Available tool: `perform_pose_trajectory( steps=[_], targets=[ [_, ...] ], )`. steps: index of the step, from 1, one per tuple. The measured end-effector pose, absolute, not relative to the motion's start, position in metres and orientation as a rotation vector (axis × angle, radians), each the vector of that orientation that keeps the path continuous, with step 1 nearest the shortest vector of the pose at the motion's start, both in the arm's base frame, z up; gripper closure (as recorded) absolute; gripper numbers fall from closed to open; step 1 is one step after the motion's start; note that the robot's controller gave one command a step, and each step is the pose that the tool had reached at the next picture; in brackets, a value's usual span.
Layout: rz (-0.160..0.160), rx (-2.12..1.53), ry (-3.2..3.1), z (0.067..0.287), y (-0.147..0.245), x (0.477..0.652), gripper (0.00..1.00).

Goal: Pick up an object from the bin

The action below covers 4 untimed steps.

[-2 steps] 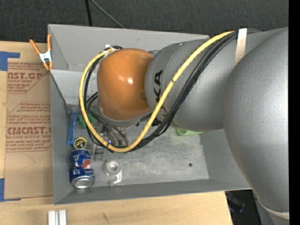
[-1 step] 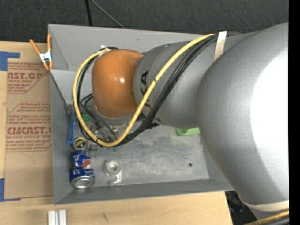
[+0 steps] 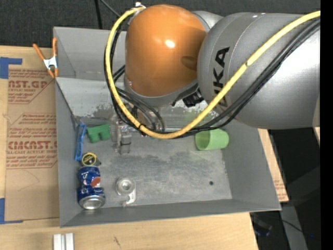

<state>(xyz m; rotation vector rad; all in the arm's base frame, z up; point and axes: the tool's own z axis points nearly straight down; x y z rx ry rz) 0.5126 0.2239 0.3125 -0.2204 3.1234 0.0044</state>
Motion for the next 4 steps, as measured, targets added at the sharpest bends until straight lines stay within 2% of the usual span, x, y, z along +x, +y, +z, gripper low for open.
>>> perform_pose_trajectory(
  steps=[1,2,3,4],
  targets=[
    [-0.001,-0.413,3.118,0.219,0.236,0.529,1.00],
    [0.000,-0.118,3.141,0.170,0.226,0.545,1.00],
    [0.001,-0.119,3.138,0.171,0.226,0.546,0.00],
    [-0.007,0.108,3.139,0.080,0.227,0.594,0.00]
  ],
)
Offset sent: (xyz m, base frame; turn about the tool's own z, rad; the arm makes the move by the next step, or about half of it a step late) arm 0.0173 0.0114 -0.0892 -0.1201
